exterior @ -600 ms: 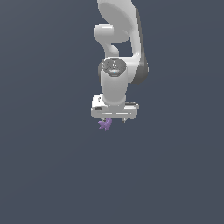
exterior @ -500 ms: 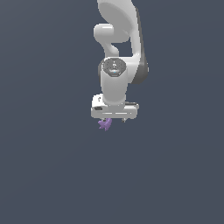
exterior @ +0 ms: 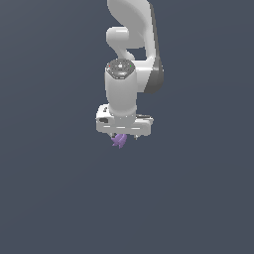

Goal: Pick up the object and move it to a goal position.

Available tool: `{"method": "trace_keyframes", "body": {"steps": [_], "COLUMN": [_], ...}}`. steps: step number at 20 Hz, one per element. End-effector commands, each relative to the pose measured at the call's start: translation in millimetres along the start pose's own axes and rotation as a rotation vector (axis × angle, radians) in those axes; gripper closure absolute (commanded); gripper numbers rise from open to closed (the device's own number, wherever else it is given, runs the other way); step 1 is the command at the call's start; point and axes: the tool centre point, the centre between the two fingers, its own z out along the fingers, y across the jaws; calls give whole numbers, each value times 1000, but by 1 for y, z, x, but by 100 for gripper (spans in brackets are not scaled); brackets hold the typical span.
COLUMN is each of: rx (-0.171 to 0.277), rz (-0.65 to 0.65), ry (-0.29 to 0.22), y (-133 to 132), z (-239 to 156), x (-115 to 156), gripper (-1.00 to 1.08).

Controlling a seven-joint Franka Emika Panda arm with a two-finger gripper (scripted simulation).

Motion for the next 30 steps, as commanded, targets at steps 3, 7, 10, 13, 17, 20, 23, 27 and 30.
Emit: {"method": "trace_keyframes", "body": {"steps": [3,7,10,13,17,20,23,27,30], "rx": [0,0,-1,-3,-8,-11,-14,-17,-18], "rz": [-2,17,47,92,175,238,287,328,341], "ry": [0,-1,-2,-4,-8,-10,-11,-12,-13], "y": [-1,1,4,8,17,23,28,32,33], "z": [0,4,10,20,36,48,57,64,66], "x": [0,-3,-9,-17,-34,-47,-58,-67,-70], "gripper": [-92,-92,-92,-92,-92,-92,-92,-92,-92]}}
